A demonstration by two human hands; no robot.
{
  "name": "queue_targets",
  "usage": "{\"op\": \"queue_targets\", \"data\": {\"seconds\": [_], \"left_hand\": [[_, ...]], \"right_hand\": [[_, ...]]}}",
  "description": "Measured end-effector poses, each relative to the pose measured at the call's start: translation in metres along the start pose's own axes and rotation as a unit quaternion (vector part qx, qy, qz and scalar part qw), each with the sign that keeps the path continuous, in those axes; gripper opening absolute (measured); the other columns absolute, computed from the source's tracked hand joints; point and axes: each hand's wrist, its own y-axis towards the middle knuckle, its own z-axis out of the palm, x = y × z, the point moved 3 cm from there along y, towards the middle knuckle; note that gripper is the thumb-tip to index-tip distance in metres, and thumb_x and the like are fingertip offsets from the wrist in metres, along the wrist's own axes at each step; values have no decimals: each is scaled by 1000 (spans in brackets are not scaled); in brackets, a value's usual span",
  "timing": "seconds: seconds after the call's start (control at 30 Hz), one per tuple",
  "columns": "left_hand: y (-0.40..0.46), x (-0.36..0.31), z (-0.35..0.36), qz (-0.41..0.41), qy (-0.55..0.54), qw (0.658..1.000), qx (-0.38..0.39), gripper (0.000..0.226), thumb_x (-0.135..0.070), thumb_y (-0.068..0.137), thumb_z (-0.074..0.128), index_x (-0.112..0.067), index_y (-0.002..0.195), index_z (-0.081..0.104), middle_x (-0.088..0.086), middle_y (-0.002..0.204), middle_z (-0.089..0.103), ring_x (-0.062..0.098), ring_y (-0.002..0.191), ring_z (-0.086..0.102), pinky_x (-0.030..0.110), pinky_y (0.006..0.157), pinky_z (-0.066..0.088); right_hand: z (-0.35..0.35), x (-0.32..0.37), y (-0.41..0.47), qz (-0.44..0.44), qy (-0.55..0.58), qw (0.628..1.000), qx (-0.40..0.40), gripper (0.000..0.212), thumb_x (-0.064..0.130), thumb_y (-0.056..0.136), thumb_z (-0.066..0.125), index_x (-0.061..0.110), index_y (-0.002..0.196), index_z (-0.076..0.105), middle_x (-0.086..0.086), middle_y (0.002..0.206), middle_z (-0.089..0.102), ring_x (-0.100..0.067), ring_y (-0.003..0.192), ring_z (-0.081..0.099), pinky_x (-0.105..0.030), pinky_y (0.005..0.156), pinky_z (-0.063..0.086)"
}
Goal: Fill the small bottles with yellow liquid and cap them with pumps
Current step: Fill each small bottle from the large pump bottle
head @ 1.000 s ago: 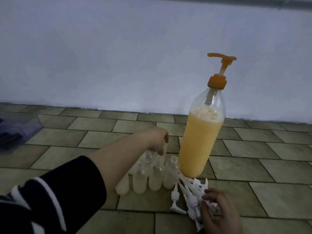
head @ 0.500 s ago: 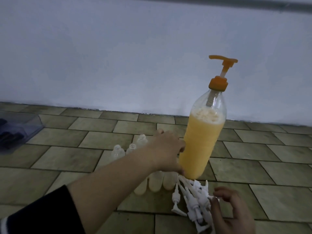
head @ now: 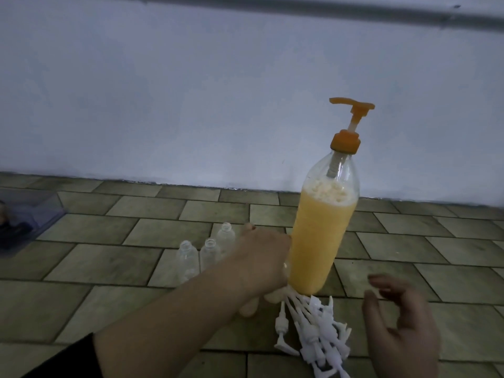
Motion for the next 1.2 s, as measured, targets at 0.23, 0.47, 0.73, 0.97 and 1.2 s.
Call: {"op": "queue_targets", "data": {"seconds": [0.23,0.47,0.73,0.97,1.2], "left_hand": [[-33,27,-89,-39,-277,953,-120,40,-42,71,74,-29,105,57,-14,96,58,5,86,56,18,67,44],[-12,59,-104,-78,-576,785,-213,33,-32,70,79,-22,99,66,-7,98,70,6,94,66,26,86,51],[16,54,-83,-75,-737,627,-240,36,-35,87,62,-17,116,57,1,108,69,18,96,67,34,79,53],[23,32,-94,-29,-576,793,-195,39,-43,97,34,-20,129,36,-2,100,53,13,87,55,36,85,51],[32,27,-103,-18,-494,845,-204,47,-31,92,55,-31,135,37,-13,118,45,9,99,50,15,70,42]], "right_hand": [[-7,56,87,12,19,999,42,45,48,86,45,40,129,47,15,131,53,-6,111,52,-12,77,43],[17,116,179,-89,-18,991,98,55,51,97,34,30,147,28,10,151,32,4,127,30,-4,91,23],[51,119,188,-133,-96,970,181,44,42,99,37,22,136,49,4,140,49,-10,134,36,-22,102,27],[51,107,183,-171,-144,962,158,50,45,98,31,19,139,44,0,141,48,-15,134,37,-24,101,25],[50,102,184,-176,-127,960,179,68,61,90,12,26,142,39,5,150,36,-6,143,16,-33,110,21]]}}
